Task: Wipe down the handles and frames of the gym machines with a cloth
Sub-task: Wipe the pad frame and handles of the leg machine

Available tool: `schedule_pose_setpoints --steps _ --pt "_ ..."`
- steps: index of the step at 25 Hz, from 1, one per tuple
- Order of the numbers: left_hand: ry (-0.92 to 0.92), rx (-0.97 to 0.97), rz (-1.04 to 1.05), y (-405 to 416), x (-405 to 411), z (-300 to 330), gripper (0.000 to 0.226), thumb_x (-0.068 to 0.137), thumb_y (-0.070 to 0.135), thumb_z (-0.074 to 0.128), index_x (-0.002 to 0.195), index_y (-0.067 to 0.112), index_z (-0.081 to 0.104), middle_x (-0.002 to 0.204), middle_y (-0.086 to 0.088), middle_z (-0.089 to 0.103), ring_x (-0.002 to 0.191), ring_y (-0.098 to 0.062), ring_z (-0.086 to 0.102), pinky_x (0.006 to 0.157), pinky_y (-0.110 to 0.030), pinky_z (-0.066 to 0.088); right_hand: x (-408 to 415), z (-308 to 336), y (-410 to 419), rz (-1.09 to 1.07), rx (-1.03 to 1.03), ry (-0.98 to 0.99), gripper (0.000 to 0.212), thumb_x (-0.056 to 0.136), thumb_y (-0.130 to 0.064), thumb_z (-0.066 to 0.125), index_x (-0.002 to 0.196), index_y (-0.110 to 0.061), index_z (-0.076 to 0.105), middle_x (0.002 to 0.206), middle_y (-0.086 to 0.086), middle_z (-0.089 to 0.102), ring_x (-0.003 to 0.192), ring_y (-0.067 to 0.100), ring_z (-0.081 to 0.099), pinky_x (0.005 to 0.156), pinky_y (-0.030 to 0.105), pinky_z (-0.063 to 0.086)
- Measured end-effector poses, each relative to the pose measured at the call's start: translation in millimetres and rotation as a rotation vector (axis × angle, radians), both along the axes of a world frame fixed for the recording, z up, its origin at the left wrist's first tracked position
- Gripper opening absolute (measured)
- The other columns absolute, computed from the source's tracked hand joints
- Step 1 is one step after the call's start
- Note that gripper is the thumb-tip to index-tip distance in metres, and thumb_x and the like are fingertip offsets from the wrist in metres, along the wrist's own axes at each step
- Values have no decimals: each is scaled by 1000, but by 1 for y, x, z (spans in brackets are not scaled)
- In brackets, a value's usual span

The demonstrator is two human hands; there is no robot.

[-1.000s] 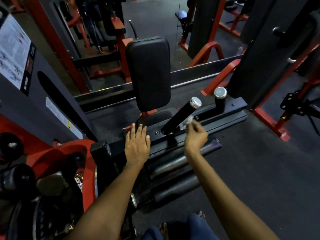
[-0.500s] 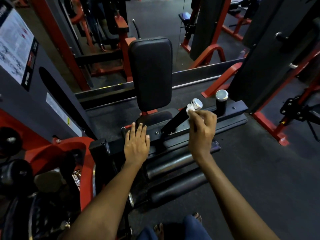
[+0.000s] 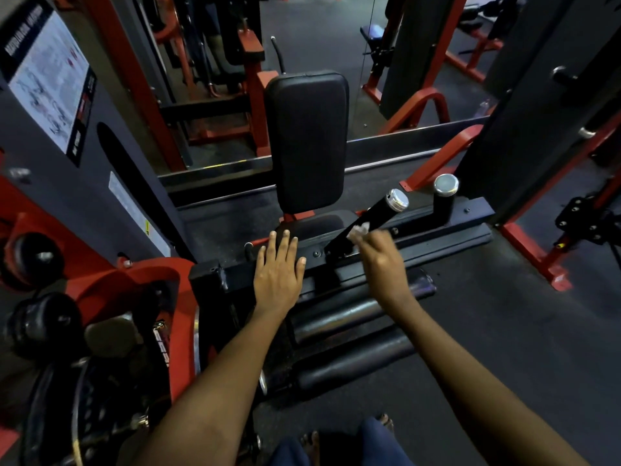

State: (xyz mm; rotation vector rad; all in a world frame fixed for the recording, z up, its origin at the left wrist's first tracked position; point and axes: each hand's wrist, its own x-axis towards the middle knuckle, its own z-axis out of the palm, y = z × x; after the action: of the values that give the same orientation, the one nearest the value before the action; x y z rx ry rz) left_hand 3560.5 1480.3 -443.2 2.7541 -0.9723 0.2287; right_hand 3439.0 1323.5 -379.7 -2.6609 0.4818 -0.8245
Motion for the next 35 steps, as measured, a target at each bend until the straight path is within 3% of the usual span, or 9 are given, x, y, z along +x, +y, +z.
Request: schedule_pose_setpoints --steps 3,6,8,11,14,19,23,30,35 --pt "3 14 11 1 0 2 60 100 44 11 145 15 39 154 -3 34 145 -27 23 114 -48 27 6 -17 26 228 -111 187 22 89 -16 53 106 -7 64 95 7 56 88 26 58 65 37 54" --pt "16 17 8 1 0 2 60 100 44 12 144 15 41 154 -3 34 145 -28 22 114 -50 28 15 24 17 13 37 -34 15 95 -22 52 102 -14 62 100 0 54 93 11 52 70 23 42" --pt "28 -3 11 1 0 2 59 100 43 14 143 14 43 152 -4 37 144 -28 24 113 -50 29 28 41 -1 -135 -223 6 19 88 -9 56 104 -2 63 105 11 60 105 23 51 78 27 44" --pt "19 -4 11 1 -1 1 58 100 42 16 142 14 45 151 -4 39 143 -28 27 112 -49 30 49 41 4 -70 -453 283 4 77 -4 65 80 -1 67 80 13 66 89 29 59 76 32 46" --pt "22 1 6 1 0 3 58 100 42 16 141 14 46 150 -4 40 143 -28 27 111 -48 31 66 19 33 84 -328 598 22 87 -5 47 92 1 66 93 17 67 101 32 55 84 37 44" --pt "40 21 10 1 1 2 62 99 44 8 146 16 38 154 -2 33 146 -25 19 115 -46 25 4 -31 23 283 -133 254 34 77 -12 42 90 -1 71 91 12 70 95 26 66 77 26 53" --pt "33 19 16 -1 0 3 61 99 42 9 144 15 41 153 -3 36 145 -27 22 114 -47 28 -25 -33 -14 -233 258 -107 35 77 11 51 105 1 69 102 18 66 94 32 62 90 24 43" --pt "30 24 -1 -1 1 4 59 100 42 12 144 15 41 151 -4 38 144 -27 25 113 -46 29 -4 -42 -18 29 113 102 32 72 9 51 98 4 69 94 19 66 87 34 62 81 30 47" --pt "16 20 0 -1 1 4 59 100 41 13 143 15 42 151 -4 39 144 -28 25 112 -47 30 -14 -26 -14 -412 1169 -351 23 86 1 60 108 -1 67 104 14 68 89 14 63 94 35 50"
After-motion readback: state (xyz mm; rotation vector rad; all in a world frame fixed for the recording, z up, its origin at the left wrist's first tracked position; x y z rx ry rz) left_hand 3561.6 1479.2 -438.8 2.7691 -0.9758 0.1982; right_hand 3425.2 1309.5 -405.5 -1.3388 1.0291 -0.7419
